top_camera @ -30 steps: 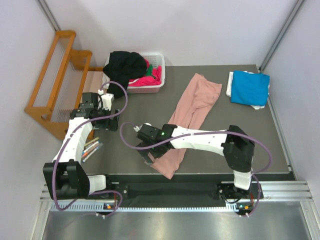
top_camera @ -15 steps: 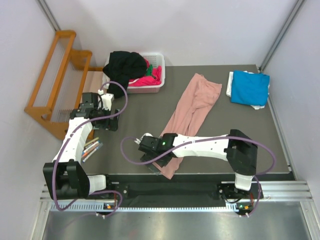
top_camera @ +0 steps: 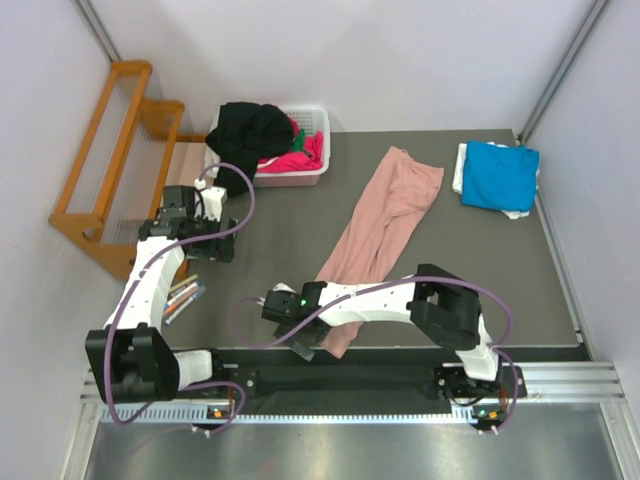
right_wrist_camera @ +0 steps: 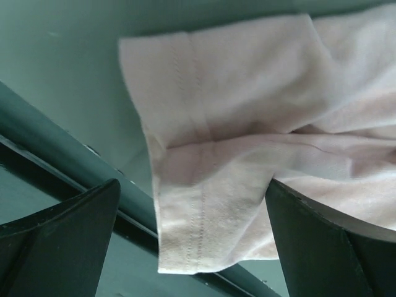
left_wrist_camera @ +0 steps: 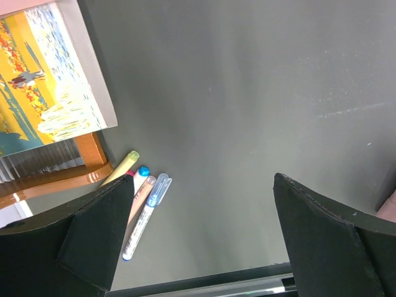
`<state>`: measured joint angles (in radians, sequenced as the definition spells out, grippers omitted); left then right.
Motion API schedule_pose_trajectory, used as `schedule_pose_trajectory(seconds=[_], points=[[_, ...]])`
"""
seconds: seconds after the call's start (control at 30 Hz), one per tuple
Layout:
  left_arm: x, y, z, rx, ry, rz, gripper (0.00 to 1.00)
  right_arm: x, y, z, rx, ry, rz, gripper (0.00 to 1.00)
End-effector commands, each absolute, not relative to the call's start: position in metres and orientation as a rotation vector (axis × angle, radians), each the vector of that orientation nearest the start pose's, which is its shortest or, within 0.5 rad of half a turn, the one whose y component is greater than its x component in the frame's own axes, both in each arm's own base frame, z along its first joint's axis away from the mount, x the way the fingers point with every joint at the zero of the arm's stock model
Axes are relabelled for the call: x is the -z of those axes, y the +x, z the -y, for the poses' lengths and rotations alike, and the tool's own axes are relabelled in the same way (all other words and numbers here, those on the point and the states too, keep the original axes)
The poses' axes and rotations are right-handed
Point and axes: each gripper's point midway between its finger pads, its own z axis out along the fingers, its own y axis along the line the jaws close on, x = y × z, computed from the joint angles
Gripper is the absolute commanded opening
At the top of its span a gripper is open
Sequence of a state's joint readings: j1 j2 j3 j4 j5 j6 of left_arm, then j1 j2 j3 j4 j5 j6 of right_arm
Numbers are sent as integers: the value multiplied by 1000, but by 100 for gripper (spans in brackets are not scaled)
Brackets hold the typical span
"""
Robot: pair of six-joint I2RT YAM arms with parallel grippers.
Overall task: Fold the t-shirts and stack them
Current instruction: Fold the tshirt
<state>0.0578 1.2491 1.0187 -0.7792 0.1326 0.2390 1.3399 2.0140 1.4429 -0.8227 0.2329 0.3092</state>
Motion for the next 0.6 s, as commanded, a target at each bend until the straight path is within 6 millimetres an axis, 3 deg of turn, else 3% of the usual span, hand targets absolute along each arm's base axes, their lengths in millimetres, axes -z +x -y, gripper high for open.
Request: schedule_pose_trajectory(seconds=[0.0,0.17,0.3,0.57], points=[[-143,286,-9,17,291,-2513,99,-30,114,-389,-26,-1379,-2424,100],[-144,286,-11,-3,298,-2509,98,-14,113,-394,-23,-1403,-2434,99],[-144,287,-12,-10,300,-2508,99,7,108,-388,-2,-1432,-2456,79],[-140,285,-13,-8,301,-2515,99,37,106,-371,11,-1455,-2471,58]])
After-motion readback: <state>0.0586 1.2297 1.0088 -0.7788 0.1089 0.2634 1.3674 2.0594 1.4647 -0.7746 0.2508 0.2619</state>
